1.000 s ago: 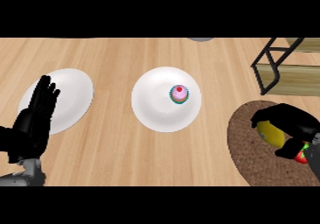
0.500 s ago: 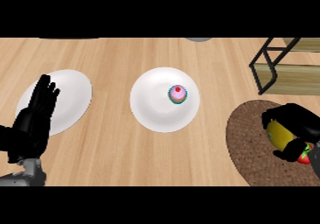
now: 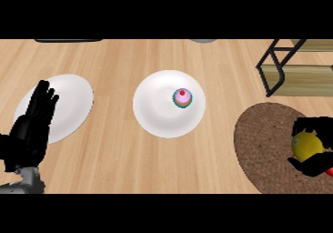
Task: Pick the lemon from the placemat and place it in the tiered shelf
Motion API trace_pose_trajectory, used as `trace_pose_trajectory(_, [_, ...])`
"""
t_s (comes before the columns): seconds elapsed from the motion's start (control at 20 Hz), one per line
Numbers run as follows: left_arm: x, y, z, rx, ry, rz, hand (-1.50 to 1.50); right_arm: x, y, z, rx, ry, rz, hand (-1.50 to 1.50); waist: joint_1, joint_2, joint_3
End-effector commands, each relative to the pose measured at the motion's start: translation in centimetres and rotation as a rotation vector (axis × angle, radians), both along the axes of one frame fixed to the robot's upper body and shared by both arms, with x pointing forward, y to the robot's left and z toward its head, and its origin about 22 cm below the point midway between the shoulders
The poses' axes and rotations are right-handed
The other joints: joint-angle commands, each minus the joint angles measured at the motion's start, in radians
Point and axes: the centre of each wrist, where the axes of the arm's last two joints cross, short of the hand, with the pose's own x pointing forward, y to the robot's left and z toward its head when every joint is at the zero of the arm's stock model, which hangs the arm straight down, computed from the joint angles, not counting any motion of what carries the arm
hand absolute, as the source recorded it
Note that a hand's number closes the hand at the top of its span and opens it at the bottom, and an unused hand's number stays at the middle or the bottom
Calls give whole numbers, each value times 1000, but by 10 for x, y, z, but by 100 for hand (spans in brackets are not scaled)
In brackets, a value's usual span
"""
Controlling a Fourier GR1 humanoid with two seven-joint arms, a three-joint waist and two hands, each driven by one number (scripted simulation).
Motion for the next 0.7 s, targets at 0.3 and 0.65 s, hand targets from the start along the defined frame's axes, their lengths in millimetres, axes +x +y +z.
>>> trace_pose_trajectory(0.3, [-5, 2, -8, 13, 23, 0, 0, -24, 6, 108, 347, -338, -182, 150, -11, -7, -1])
trace_pose_trajectory(0.65, [10, -11, 8, 1, -11, -21, 0, -44, -14, 203, 281, -490, -399, 150, 13, 3, 1])
